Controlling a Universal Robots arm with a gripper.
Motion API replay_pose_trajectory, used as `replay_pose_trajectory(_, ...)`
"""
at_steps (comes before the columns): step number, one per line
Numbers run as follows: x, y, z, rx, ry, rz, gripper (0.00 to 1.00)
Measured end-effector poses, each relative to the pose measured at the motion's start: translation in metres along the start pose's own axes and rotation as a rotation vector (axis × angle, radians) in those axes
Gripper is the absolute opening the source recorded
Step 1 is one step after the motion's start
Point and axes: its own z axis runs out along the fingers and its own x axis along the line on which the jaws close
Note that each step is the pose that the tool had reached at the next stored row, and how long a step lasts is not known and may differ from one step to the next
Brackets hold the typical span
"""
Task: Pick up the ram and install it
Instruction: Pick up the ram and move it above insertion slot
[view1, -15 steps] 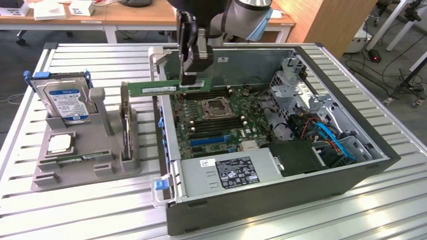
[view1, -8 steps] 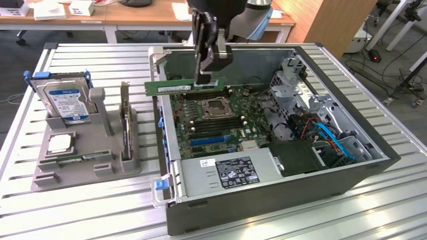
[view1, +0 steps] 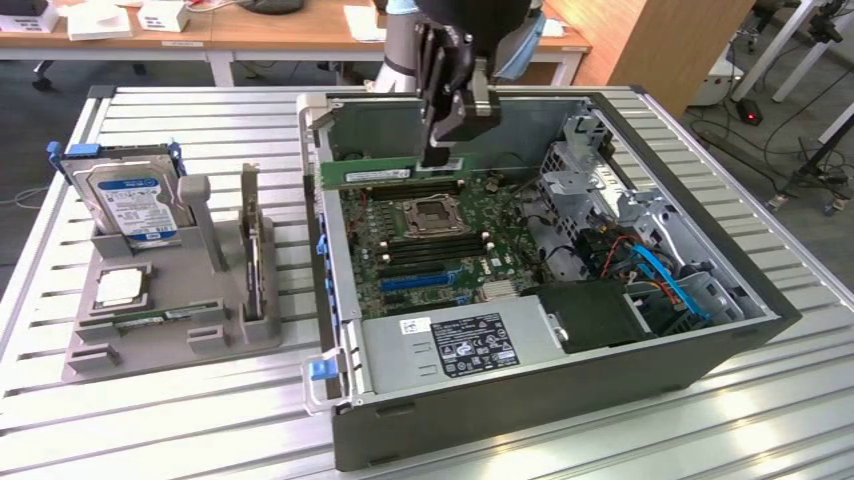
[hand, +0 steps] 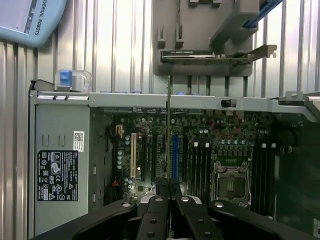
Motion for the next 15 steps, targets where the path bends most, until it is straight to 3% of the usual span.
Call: replay_pose_trajectory(15, 0.000, -0.0397, -0.0018, 0.0000, 0.0000, 0.000, 0.11)
